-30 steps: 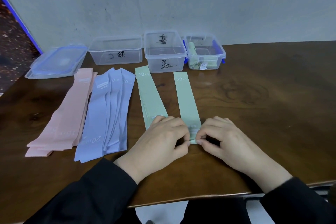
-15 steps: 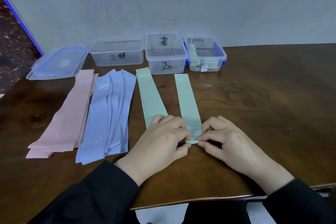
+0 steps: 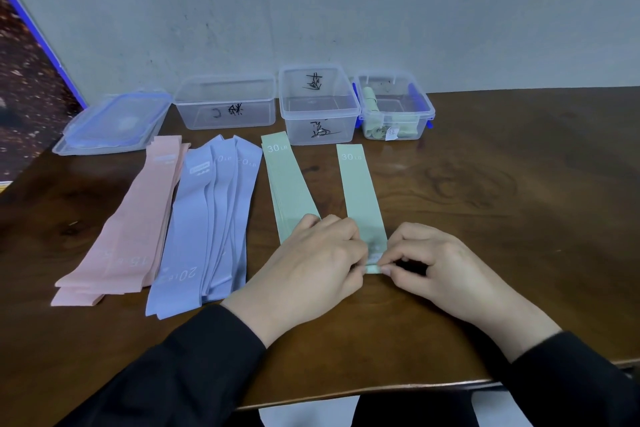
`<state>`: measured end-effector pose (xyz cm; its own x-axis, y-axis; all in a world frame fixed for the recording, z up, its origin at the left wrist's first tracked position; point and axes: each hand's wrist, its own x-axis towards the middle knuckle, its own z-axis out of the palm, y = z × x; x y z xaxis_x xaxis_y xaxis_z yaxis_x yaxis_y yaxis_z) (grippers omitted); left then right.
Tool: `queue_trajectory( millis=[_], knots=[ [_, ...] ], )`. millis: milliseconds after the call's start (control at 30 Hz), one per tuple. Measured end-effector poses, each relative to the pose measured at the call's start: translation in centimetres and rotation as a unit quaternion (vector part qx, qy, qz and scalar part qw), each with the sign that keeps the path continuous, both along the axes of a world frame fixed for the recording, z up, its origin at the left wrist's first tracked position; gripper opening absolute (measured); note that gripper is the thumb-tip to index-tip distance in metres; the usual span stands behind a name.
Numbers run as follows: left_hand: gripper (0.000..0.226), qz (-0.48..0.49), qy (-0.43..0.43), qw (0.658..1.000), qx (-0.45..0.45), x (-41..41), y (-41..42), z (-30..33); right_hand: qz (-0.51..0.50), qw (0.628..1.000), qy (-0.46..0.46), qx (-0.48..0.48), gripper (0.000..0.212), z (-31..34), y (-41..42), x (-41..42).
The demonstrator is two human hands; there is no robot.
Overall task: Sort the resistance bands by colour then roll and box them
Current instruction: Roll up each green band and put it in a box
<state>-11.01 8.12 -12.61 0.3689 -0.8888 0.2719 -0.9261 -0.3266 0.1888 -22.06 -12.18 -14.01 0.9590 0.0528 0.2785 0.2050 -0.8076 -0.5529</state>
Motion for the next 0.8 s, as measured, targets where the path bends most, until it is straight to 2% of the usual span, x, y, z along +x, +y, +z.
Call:
queue_trajectory(
  millis=[233,467,800],
  knots=[
    [0.01,-0.001,0.034,0.999,-0.021,0.9,0.0,-0.4,-0.012,1.0,-0.013,-0.026,0.015,-0.3,0.1,0.1],
    [0.021,0.017,0.041,0.999,-0.025,1.0,0.0,-0.9,-0.01,0.999,-0.007,-0.047,0.021,-0.6,-0.2,0.3],
    [0.022,0.019,0.029,0.999,-0.023,0.8,-0.1,-1.1,-0.029,0.999,-0.007,-0.034,0.021,-0.5,0.0,0.3]
  ],
)
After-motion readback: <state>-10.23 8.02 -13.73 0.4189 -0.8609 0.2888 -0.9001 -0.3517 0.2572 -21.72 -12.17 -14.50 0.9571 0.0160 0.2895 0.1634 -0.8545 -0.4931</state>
